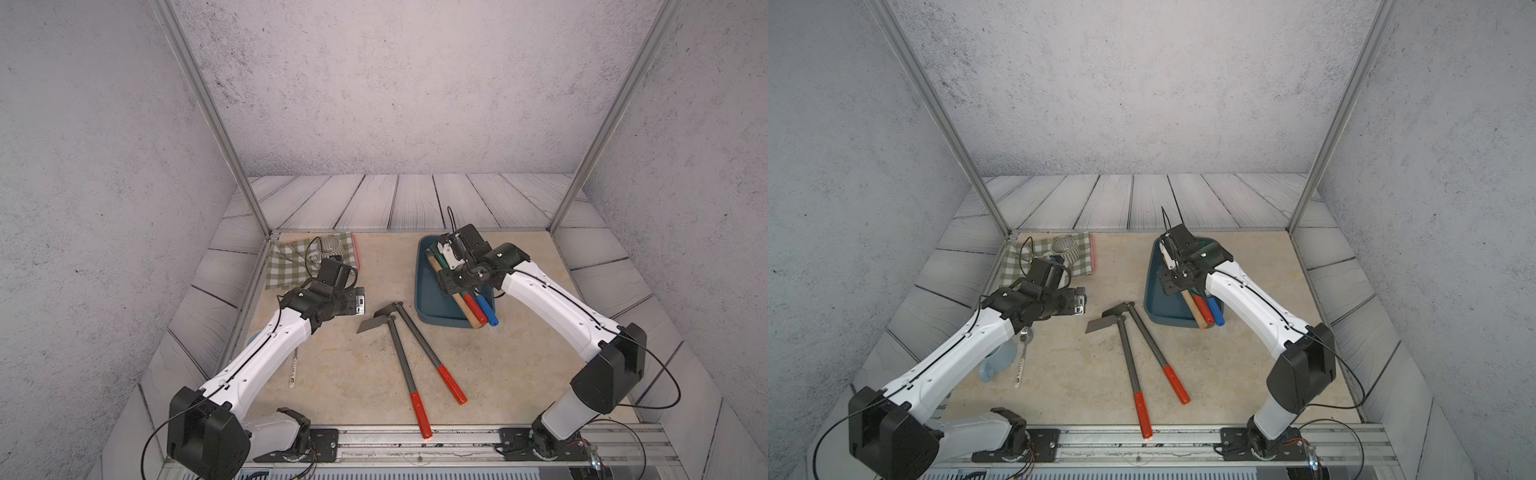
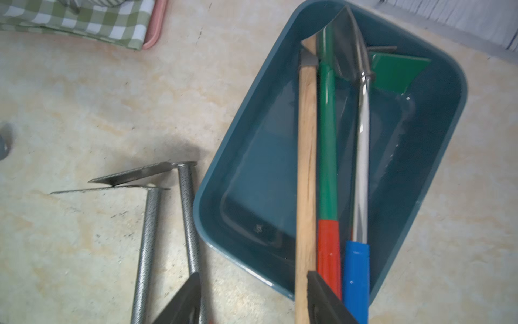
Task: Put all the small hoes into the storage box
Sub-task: Place the hoe in the storage box, then pick up the hoe from the center of the board.
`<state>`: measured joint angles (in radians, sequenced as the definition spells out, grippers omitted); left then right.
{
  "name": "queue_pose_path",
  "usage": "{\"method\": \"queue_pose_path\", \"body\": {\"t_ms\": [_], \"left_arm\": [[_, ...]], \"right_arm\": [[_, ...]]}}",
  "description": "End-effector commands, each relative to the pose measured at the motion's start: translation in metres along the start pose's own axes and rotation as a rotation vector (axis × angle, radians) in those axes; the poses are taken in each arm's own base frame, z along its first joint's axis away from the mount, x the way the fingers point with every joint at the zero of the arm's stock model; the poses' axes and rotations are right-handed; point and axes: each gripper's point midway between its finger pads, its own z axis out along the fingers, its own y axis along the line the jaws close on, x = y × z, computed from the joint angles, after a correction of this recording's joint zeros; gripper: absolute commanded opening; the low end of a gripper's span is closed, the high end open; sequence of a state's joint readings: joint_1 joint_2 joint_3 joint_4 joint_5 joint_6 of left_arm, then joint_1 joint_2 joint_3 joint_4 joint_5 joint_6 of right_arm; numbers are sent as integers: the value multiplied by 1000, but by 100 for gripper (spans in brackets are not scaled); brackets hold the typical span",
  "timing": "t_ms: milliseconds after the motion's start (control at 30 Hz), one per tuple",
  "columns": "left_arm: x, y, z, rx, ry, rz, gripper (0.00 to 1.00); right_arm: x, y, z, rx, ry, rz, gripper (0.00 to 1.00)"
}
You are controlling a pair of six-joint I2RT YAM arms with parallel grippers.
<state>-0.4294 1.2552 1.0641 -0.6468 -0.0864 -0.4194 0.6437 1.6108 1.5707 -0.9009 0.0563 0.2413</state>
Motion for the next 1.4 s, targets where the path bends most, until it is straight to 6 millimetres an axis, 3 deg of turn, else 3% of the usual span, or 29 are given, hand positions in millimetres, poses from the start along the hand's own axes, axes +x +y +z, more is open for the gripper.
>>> {"method": "queue_pose_path", "body": {"t_ms": [0, 233, 500, 933, 1233, 1367], "left_arm": [[-6, 6, 1, 14, 15, -33, 89], [-6, 15, 0, -13, 21, -72, 89], [0, 25, -9, -49, 22, -64, 90], [10, 28, -20, -50, 35, -49, 90], [16, 29, -19, -51, 51, -45, 90], [15, 28, -18, -44, 53, -47, 90]], "right_arm": [[15, 24, 6, -43, 19, 9, 61], [47, 60, 20, -68, 72, -17, 60], [79, 106, 56, -72, 151, -74, 58], [99, 130, 109, -53, 232, -87, 53], [113, 152, 124, -90, 281, -75, 52], [121, 152, 133, -67, 305, -75, 51]]}}
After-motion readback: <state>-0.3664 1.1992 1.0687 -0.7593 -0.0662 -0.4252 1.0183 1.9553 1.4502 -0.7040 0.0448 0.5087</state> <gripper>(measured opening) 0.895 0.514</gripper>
